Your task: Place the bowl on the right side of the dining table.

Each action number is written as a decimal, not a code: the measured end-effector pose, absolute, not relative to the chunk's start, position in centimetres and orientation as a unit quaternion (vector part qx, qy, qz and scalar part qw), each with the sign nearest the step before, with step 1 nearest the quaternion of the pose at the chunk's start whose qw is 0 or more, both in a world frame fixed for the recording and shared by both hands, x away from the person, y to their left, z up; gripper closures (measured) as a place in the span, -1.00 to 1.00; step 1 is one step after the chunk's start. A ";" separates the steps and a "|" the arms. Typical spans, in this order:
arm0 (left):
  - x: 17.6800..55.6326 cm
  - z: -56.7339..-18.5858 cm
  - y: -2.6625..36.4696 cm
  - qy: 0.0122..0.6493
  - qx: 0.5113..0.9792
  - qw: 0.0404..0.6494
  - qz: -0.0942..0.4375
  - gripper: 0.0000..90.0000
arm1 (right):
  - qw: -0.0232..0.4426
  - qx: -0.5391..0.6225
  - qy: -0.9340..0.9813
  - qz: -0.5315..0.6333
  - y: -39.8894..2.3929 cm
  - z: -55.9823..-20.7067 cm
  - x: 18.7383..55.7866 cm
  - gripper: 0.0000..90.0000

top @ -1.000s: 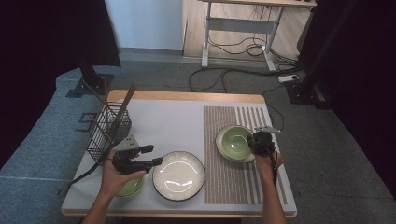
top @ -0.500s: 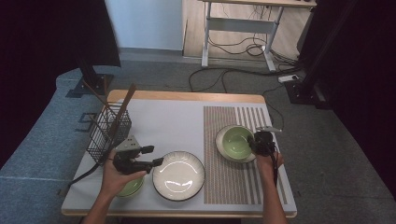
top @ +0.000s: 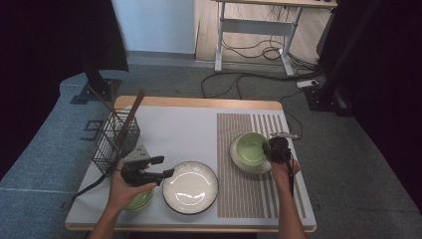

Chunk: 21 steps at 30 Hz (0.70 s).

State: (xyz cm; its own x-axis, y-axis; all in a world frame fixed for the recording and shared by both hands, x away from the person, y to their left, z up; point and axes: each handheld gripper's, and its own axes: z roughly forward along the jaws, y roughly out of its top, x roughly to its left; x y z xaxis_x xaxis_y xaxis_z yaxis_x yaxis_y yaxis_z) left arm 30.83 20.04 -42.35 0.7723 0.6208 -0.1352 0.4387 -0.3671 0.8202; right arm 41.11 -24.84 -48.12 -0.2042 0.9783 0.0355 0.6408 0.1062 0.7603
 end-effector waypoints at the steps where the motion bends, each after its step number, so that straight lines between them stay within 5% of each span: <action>1: 30.8 -42.4 20.0 0.323 0.821 0.461 0.099 -0.22 | 0.251 0.579 0.699 0.336 -24.9 -48.2 41.2 0.86; 21: 30.9 -42.8 19.7 0.325 0.825 0.452 0.096 -0.22 | 0.209 0.609 0.677 0.357 -25.7 -49.0 41.9 0.86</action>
